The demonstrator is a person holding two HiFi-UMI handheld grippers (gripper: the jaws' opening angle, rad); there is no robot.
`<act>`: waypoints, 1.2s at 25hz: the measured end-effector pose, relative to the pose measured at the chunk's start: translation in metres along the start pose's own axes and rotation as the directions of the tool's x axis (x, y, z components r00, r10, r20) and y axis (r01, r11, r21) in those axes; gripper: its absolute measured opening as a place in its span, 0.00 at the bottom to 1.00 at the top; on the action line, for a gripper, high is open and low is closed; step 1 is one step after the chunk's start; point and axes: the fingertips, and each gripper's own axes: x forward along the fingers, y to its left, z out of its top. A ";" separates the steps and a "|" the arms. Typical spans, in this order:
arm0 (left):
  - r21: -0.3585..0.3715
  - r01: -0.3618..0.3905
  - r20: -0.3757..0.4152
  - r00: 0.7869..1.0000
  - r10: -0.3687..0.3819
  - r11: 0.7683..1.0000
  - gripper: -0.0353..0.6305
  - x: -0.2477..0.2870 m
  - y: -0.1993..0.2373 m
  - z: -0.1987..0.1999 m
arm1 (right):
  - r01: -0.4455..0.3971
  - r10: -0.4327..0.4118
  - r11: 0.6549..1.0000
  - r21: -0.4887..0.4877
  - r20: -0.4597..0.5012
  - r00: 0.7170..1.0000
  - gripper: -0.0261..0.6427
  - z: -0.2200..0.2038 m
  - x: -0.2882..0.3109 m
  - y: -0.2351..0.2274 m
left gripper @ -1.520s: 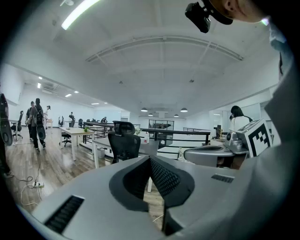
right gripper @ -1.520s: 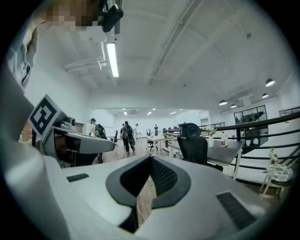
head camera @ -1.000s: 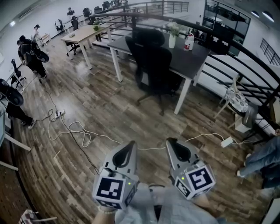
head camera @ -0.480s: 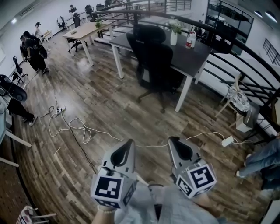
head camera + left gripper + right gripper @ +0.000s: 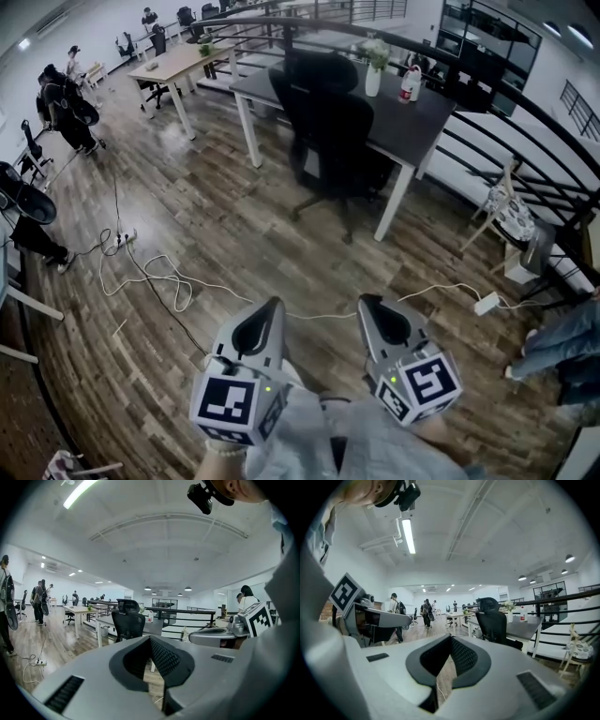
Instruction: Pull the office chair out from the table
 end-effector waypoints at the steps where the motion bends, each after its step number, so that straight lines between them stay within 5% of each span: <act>1: 0.001 0.000 0.003 1.000 -0.001 1.000 0.07 0.004 0.005 0.003 | 0.002 -0.002 1.000 0.001 -0.002 1.000 0.04 0.001 0.006 -0.001; 30: 0.001 0.034 -0.004 0.999 -0.034 0.999 0.07 0.104 0.234 0.061 | 0.026 -0.026 1.000 0.001 -0.001 1.000 0.04 0.065 0.248 0.037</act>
